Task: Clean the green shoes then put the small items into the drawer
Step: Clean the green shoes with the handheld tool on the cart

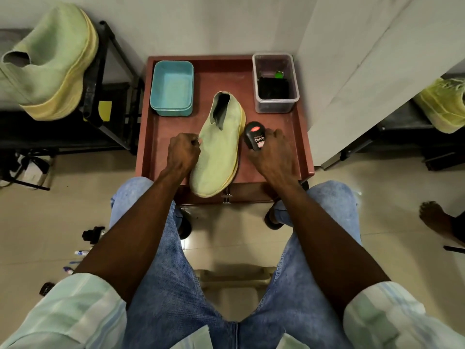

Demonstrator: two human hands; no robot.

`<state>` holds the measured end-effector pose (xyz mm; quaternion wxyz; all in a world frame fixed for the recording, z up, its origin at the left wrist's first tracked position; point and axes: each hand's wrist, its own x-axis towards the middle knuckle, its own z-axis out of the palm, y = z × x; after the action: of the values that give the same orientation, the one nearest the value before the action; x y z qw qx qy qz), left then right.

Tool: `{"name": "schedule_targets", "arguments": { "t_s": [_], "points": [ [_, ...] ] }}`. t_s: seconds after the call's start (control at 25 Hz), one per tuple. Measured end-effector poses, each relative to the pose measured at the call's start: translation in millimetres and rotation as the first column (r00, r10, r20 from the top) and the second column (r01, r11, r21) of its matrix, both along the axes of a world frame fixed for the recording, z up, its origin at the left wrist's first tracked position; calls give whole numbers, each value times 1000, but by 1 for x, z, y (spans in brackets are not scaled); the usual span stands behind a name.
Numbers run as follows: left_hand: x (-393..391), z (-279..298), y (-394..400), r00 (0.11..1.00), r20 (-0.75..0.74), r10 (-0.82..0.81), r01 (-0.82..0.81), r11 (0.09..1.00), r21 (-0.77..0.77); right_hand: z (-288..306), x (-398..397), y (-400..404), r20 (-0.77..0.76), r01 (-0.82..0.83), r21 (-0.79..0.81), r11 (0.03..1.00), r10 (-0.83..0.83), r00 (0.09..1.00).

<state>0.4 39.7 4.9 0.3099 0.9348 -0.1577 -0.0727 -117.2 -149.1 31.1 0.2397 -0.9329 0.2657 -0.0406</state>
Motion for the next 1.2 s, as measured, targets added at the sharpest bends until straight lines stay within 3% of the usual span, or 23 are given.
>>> {"name": "schedule_targets", "arguments": {
  "t_s": [0.08, 0.16, 0.28, 0.36, 0.48, 0.6, 0.64, 0.76, 0.8, 0.84, 0.92, 0.96, 1.04, 1.16, 1.2],
  "points": [
    [1, 3, 2, 998, -49, 24, -25, 999, -23, 1, 1, 18, -10, -191, 127, 973, 194, 981],
    [-1, 7, 8, 981, -179, 71, -82, 995, -53, -1, -6, 37, -86, -379, 135, 916, 392, 916],
    [-7, 5, 18, 945, -319, 67, -76, 997, -18, 1, 2, 23, -53, -159, 23, 987, 160, 986],
    [-12, 6, 18, 950, -304, 77, -66, 997, 45, 1, 2, 25, -69, -186, 12, 982, 187, 980],
    [-15, 8, 15, 972, -221, 82, -62, 994, 94, -2, -8, 43, -154, -466, 40, 884, 467, 871],
    [-18, 8, 11, 973, -219, 78, -63, 995, 75, 4, 0, 22, -105, -230, 65, 971, 236, 966],
    [-20, 6, 10, 972, -219, 89, -76, 995, 67, 5, 0, 21, -114, -236, 40, 971, 240, 964],
    [-21, 4, 8, 984, -156, 88, -73, 992, 99, 3, -12, 44, -191, -536, 81, 840, 541, 819],
    [-20, 5, 8, 986, -145, 78, -62, 992, 110, 4, -14, 44, -190, -547, 116, 829, 559, 807],
    [-18, 4, 9, 988, -139, 60, -43, 992, 122, 5, -11, 36, -162, -477, 113, 872, 489, 857],
    [-15, 3, 9, 992, -121, 31, -12, 989, 150, 6, -4, 9, -84, -200, 6, 980, 200, 976],
    [-13, 1, 10, 994, -106, 33, -16, 987, 161, 6, -2, -1, -47, -91, -38, 995, 89, 995],
    [-11, 1, 13, 996, -64, 59, -48, 987, 155, 5, 0, 3, 5, -82, 14, 997, 82, 997],
    [-16, 7, 19, 996, -25, 91, -88, 990, 107, 1, -1, 28, 1, -226, 80, 971, 227, 974],
    [-21, 10, 20, 996, -52, 75, -67, 988, 137, 1, 3, 23, 15, -167, 74, 983, 166, 986]
  ]
}}
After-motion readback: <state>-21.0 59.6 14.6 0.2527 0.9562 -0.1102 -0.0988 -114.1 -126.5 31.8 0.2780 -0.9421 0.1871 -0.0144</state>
